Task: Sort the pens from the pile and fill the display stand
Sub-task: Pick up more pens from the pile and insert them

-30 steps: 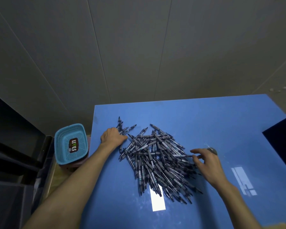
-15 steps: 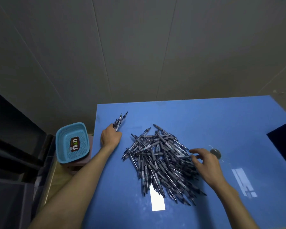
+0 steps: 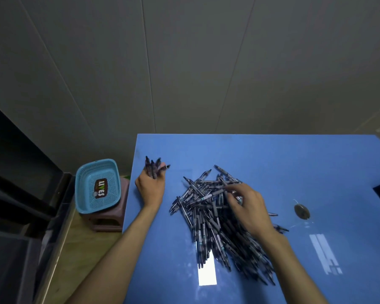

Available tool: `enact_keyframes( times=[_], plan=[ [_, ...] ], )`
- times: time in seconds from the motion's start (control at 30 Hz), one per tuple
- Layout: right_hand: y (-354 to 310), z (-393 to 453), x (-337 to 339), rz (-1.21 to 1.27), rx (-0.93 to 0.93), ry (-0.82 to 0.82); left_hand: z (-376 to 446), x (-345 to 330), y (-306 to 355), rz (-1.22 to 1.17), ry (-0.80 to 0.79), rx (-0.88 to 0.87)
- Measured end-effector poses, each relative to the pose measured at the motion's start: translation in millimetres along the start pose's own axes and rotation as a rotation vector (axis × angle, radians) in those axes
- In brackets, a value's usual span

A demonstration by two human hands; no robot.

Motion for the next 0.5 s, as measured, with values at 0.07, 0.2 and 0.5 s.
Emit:
enact_keyframes(
  times=[0.07,0.2,0.5],
  plan=[
    [3,-6,-2,-0.014,-0.008,-0.008,-1,5,-2,-0.026,0.047,0.027],
    [15,-17,3,-0.045,-0.046,0.0,3,10,5,-0.094,0.124,0.04],
    [26,-30,10,-0.048,-0.082,-0.013,4,1,14,-0.166,0.171,0.038]
  ],
)
Point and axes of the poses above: each hand's wrist, its own z-axis towards the middle knuckle, its own x-axis out of the back of the hand, y = z × x, the point moved 6 cm from there along z, towards the middle knuckle, and after that the axes turned 1 degree about -y, right-handed, at the moved point
